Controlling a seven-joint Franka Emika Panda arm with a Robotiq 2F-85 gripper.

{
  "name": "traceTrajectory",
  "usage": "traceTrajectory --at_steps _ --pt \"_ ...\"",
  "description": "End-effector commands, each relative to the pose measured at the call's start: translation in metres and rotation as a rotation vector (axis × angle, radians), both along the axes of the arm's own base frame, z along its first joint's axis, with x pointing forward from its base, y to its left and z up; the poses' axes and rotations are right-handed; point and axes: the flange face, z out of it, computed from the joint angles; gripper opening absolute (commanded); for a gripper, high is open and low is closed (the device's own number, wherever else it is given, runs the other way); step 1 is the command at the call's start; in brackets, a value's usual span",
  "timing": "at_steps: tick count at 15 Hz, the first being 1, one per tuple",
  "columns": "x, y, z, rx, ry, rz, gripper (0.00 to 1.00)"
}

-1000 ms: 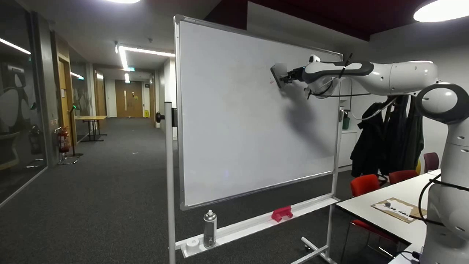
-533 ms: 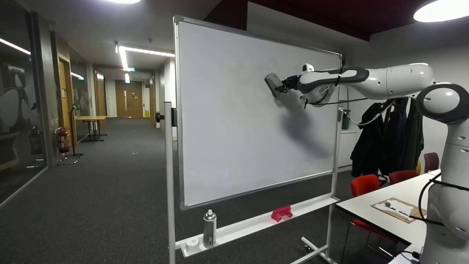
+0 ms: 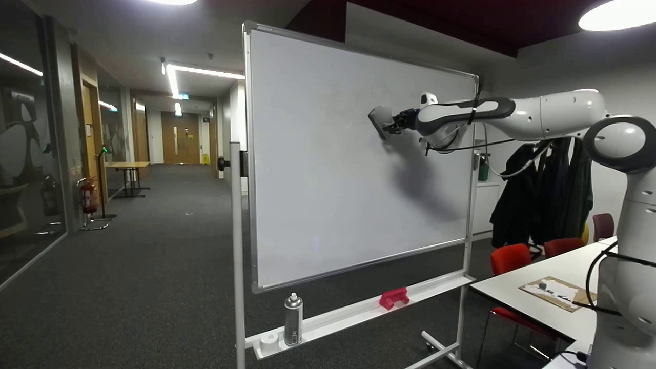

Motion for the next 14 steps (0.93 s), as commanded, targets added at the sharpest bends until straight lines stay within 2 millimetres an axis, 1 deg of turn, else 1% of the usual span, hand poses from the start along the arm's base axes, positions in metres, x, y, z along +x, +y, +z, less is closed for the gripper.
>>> traceTrajectory --at_steps 1,5,6,9,10,14 --pt "0.006 0.002 0.007 0.002 -0.001 0.004 0.34" --pt "-0.003 -0.002 0.021 0.027 -0.006 0.013 0.34" --pt "-0.003 -0.005 0.022 0.035 0.001 0.012 0.34" --pt "-0.002 -0.013 0.014 0.054 0.063 0.02 0.34" --pt "-0.01 -0.007 0.012 0.046 0.043 0.028 0.59" --pt "-0.01 -0.009 0.014 0.05 0.055 0.033 0.59"
